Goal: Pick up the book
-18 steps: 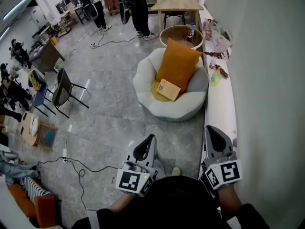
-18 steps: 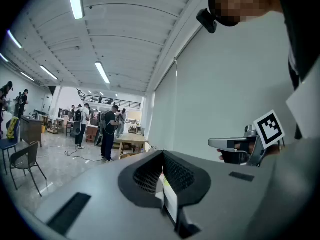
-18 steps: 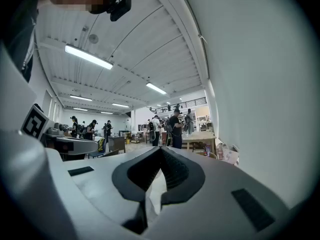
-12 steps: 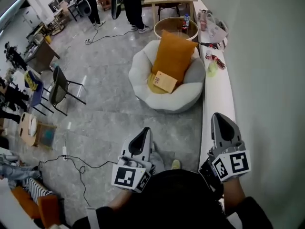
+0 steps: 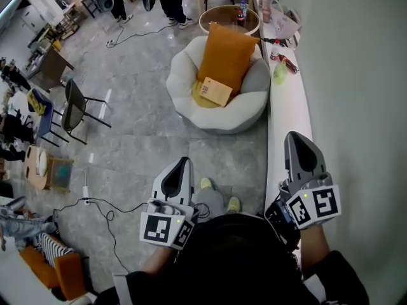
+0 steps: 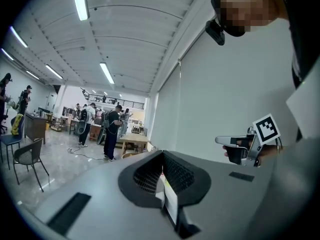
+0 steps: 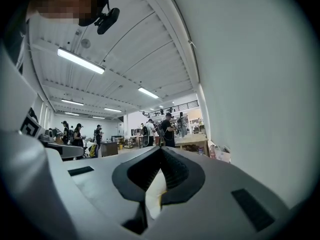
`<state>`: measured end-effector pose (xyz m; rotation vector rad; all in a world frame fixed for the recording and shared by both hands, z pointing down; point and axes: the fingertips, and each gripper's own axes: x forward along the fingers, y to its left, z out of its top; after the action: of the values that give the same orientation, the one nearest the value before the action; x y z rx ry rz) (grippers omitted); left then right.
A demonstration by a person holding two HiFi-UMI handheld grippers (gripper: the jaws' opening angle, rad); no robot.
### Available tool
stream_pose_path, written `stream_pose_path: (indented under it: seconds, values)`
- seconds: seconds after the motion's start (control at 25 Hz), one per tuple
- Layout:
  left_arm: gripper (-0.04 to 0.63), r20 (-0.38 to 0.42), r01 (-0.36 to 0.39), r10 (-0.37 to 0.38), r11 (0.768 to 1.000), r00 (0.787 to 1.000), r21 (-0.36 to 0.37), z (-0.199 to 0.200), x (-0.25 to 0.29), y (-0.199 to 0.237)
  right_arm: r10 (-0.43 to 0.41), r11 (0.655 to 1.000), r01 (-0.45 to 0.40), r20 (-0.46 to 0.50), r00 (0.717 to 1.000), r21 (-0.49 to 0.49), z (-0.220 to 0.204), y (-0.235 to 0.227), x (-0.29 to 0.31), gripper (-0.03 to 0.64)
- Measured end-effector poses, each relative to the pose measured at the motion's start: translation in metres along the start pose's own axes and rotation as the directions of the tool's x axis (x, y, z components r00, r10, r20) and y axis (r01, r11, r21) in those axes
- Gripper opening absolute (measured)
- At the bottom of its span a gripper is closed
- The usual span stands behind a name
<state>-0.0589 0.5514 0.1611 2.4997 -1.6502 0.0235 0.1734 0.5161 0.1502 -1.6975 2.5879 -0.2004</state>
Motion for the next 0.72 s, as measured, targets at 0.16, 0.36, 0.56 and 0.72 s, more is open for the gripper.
stream_pose_path:
  seconds: [0.16,0.36,0.56,0.72]
  values:
    - [0.012,-0.001,0.021,-0.021,1.0,1.0,0.002,0.0,0.004,-0.002,0.0,1.0,0.0,0.002,1.0,0.004,-0.002,0.001,0.002,0.011]
    - [0.012,-0.019,0.042,-0.042,0.999,0.999,-0.01,-0.007,0.016,0.0,-0.016,1.0,0.016,-0.007,1.0,0.012,-0.007,-0.004,0.008,0.011]
    - [0.012,-0.022,0.066,-0.066,0.998,0.998,-0.018,-0.007,0.036,0.003,-0.019,1.0,0.019,-0.023,1.0,0.005,-0.01,-0.006,0.023,0.011]
    - [0.012,-0.027,0.087,-0.088,0.996,0.996,-0.017,-0.007,0.059,0.015,-0.019,1.0,0.019,-0.033,0.999,-0.003,-0.014,-0.006,0.047,0.011]
